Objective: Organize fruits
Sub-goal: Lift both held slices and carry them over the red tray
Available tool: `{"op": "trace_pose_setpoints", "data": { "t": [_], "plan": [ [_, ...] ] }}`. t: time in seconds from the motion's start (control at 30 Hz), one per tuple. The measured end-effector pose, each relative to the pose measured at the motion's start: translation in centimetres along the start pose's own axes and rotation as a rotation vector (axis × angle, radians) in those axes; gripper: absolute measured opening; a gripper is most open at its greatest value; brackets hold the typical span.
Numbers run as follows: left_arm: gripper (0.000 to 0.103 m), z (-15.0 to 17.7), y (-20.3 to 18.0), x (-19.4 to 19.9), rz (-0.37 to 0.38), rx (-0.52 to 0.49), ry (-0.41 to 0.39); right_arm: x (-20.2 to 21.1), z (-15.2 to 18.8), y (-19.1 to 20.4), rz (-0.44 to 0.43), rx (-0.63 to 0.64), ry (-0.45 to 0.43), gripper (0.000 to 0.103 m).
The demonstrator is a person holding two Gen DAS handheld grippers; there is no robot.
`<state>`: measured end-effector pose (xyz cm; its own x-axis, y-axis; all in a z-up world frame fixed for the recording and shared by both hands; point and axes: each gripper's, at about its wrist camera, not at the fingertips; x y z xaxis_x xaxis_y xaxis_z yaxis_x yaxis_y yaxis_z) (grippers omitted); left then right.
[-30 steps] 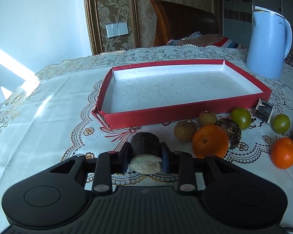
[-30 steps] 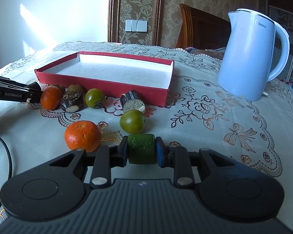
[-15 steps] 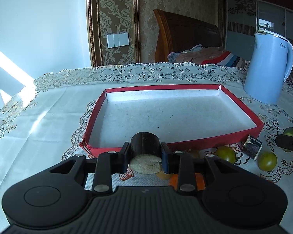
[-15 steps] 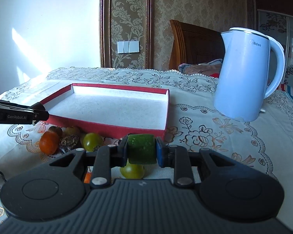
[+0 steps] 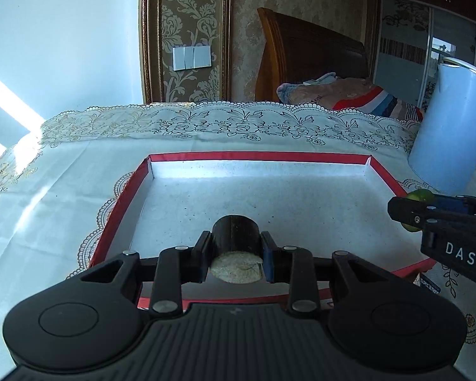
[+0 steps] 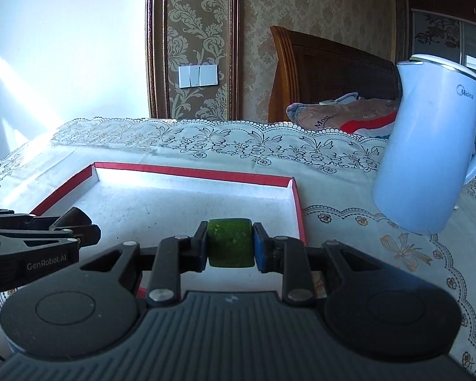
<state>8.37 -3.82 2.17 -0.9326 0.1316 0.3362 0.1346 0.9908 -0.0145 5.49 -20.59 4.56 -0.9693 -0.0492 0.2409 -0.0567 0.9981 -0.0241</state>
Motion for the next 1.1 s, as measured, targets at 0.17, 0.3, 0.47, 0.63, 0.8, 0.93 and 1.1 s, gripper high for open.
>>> {"op": "trace_pose_setpoints", "data": {
  "t": [0.17,0.3,0.47,0.63,0.8,0.93,1.1],
  "plan": [
    [0.031,-0.6,0.3,-2.1,-0.020,0.005,0.011,-3.4,0.3,0.4,0.024,-0.011,0.038,0.026],
    [0.031,-1.0,0.6,-4.2,-0.034,0.003,0.035,-5.6,0.7,0.1,0.030,-0.024,0.086,0.026],
    [0.031,-0.8,1.2,-5.9,-0.055,0.031,0.062,-7.0,1.2,-0.5,0.038,-0.046,0.122,0.026],
    [0.032,-0.7,1.3,-7.2,-0.069,0.027,0.086,-8.4,0.8,-0.8,0.047,-0.062,0.135,0.026],
    [0.032,-0.4,1.3,-7.5,-0.056,0.038,0.101,-8.6,1.0,-0.9,0.048,-0.060,0.145,0.026],
    [0.032,-0.4,1.3,-7.4,-0.059,0.041,0.098,-8.6,1.0,-0.8,0.052,-0.055,0.141,0.026],
    [0.032,-0.5,1.4,-7.3,-0.066,0.049,0.092,-8.8,1.0,-0.9,0.058,-0.057,0.145,0.026]
  ]
}}
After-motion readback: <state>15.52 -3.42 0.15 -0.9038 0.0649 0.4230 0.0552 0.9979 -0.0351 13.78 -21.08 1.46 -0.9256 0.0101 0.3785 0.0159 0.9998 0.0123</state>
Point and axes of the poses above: each gripper's, at about its wrist camera, not at the fingertips, and x roughly against the way its jaws point, y to its left, z to its underside, and after that the axes turned 15 degrees about -y, right-handed
